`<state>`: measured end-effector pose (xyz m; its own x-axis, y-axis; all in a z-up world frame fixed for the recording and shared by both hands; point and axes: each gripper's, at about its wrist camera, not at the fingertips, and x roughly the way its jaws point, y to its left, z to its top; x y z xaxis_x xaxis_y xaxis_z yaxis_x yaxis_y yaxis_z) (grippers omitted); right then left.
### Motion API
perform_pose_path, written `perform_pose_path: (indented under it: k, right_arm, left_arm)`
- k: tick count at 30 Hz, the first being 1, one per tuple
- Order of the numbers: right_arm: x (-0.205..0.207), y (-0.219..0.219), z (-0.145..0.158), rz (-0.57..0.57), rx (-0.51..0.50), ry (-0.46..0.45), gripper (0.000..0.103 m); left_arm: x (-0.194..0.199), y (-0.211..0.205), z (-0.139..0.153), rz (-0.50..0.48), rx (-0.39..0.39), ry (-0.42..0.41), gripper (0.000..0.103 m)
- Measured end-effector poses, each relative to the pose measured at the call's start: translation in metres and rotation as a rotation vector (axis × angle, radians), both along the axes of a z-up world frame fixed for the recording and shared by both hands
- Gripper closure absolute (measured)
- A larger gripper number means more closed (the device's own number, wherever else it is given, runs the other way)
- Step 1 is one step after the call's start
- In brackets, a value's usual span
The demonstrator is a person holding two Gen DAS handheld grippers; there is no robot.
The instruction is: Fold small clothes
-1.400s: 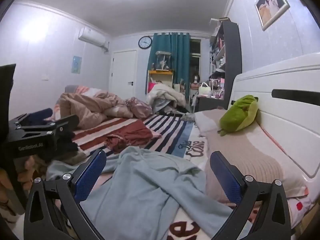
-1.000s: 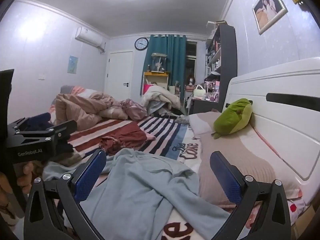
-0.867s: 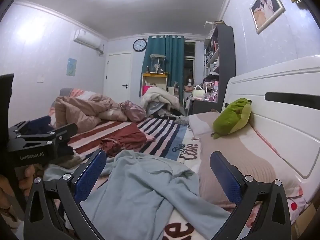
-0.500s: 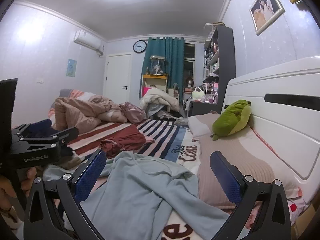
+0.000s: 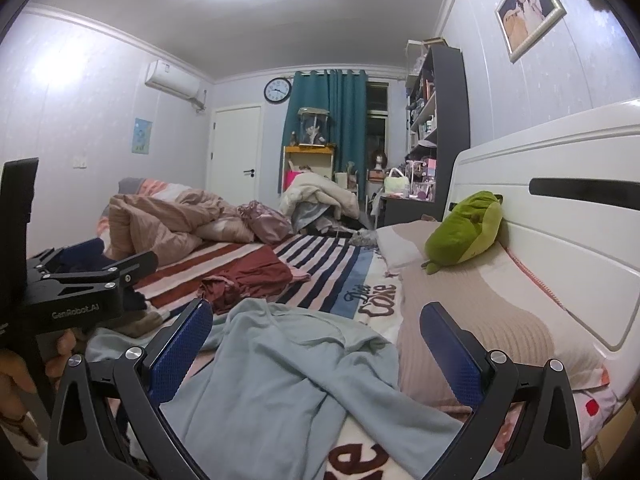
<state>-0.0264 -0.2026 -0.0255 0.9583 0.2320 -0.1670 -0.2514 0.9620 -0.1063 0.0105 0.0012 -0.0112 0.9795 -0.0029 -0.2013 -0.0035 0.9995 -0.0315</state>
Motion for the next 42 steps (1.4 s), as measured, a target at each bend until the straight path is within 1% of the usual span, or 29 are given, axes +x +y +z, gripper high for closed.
perform_pose_path:
  k: [9, 29, 34, 38, 42]
  right_arm:
    - [0.002, -0.002, -0.002, 0.0, 0.003, 0.002, 0.0]
    - [0.001, 0.006, -0.007, 0.006, 0.007, 0.004, 0.0]
    - [0.004, 0.018, -0.016, -0.007, 0.022, 0.016, 0.0]
    - [0.006, 0.019, -0.017, -0.012, 0.027, 0.017, 0.0]
    - [0.007, 0.02, -0.019, -0.01, 0.025, 0.016, 0.0]
  left_arm:
    - [-0.002, 0.004, 0.0, 0.003, -0.016, -0.001, 0.001]
    - [-0.01, 0.006, 0.004, 0.008, -0.025, -0.005, 0.001]
    - [-0.009, 0.008, 0.004, 0.021, -0.023, 0.006, 0.001]
    - [-0.009, 0.012, 0.003, 0.028, -0.019, 0.007, 0.001]
    - [-0.005, 0.014, 0.002, 0.063, -0.001, 0.02, 0.001]
